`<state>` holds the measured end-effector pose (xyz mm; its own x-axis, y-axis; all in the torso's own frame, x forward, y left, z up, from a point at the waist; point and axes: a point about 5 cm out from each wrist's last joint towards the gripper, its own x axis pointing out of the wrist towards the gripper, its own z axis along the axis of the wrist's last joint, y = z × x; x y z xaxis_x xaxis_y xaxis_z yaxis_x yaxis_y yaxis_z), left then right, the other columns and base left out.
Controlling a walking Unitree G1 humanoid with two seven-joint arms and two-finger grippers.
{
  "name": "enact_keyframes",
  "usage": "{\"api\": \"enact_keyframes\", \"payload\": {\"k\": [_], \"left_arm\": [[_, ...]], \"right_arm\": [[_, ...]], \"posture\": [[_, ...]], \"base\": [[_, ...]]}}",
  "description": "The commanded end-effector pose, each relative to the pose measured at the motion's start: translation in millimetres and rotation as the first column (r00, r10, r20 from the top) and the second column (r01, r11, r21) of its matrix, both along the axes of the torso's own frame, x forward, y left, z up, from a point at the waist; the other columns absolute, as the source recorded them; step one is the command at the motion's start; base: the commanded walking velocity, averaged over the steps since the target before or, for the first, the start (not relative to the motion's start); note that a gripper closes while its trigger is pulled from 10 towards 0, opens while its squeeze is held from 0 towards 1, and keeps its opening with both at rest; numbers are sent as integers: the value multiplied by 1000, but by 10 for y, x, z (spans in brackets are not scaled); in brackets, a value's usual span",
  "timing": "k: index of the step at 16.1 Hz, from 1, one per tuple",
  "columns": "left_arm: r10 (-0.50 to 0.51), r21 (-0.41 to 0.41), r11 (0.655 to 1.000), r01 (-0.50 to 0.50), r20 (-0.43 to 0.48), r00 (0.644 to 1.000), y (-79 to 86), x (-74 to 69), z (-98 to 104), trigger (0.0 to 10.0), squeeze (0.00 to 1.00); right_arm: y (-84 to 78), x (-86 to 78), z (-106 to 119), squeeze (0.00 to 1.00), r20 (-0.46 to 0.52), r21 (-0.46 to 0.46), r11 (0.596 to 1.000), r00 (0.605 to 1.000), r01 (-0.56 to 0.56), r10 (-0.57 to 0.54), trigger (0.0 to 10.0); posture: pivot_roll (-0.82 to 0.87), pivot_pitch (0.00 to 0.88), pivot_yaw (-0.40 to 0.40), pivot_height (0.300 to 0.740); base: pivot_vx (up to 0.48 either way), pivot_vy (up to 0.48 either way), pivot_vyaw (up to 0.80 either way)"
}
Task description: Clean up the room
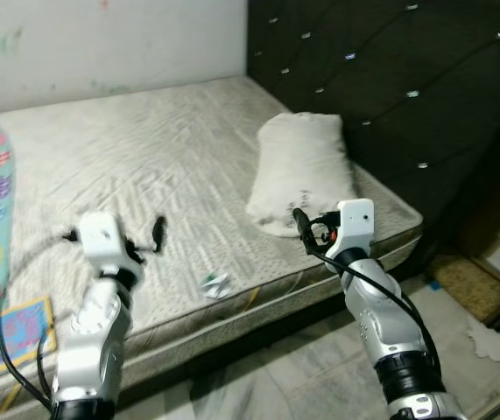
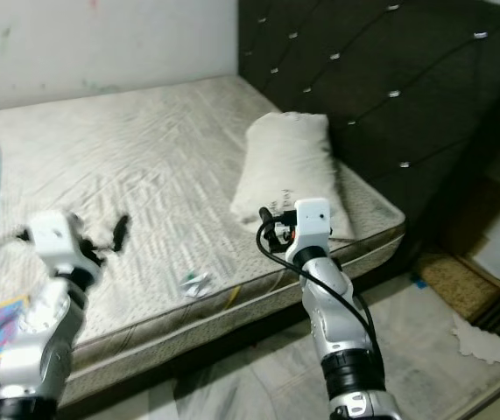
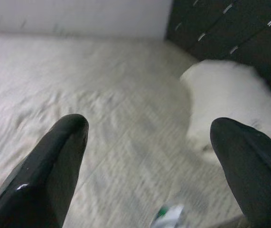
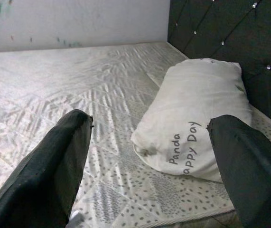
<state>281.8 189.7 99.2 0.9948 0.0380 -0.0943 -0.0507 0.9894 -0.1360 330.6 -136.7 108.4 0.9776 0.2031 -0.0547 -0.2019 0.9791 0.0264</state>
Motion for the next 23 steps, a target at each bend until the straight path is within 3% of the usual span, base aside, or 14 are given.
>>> {"api": "enact_keyframes", "payload": {"k": [1,4,5,7,8,11,13,14,15,18,22,23], "left_arm": [[12,10,1000,-11,-5,1000,48,6,2,10000,0],[0,-40,999,1,24,1000,42,25,10,10000,0],[-39,-43,998,38,-18,999,30,2,-24,10000,0],[-133,60,989,135,-44,990,44,-35,-52,10000,0],[-159,105,980,168,-82,984,73,-52,-103,10000,0],[-219,153,960,234,-112,969,49,-68,-146,10000,0],[-182,111,976,190,-79,980,-33,-63,-152,10000,0],[-167,136,975,175,-68,984,-43,-87,-162,10000,0],[-157,103,981,164,-75,985,-71,-129,-196,10000,0],[-147,94,983,155,-83,986,-111,-263,-278,10000,0],[-138,50,989,139,-28,990,-120,-186,-214,10000,0],[-131,87,987,132,-14,991,-115,-156,-192,10000,0]], "right_arm": [[-83,-7,0,0,-3,3,1000,1000,15,-15,10000],[-54,14,11,0,14,-59,998,1000,-15,16,10000],[-23,5,5,0,12,-49,998,999,-51,51,10000],[-49,-10,-7,0,27,-121,991,997,-62,66,10000],[-119,-3,-27,0,0,-114,993,999,-35,35,10000],[-187,-11,-33,0,4,-131,991,1000,-10,11,10000],[-197,-62,-53,0,6,-100,995,1000,6,-6,10000],[-192,-81,-57,0,8,-94,996,1000,5,-4,10000],[-191,-96,-67,0,9,-136,991,1000,-2,3,10000],[-149,-96,-99,0,-7,-107,994,1000,0,0,10000],[-112,-38,-66,0,1,-82,997,1000,9,-9,10000],[-109,-35,-59,0,7,-65,998,1000,15,-14,10000]], "posture": [[-23,0,-38,740],[-16,0,-52,740],[-11,0,-55,740],[11,0,-65,740],[16,0,-67,740],[17,0,-67,740],[-26,0,-51,740],[-26,0,-52,740],[-25,0,-58,740],[-19,0,-58,740],[-14,0,-52,740],[-17,0,-49,740]], "base": [[0,0,0],[0,0,0],[0,0,0],[0,0,0],[0,0,0],[0,0,0],[0,0,0],[0,0,0],[0,0,800],[0,0,800],[0,0,0],[0,0,0]]}}
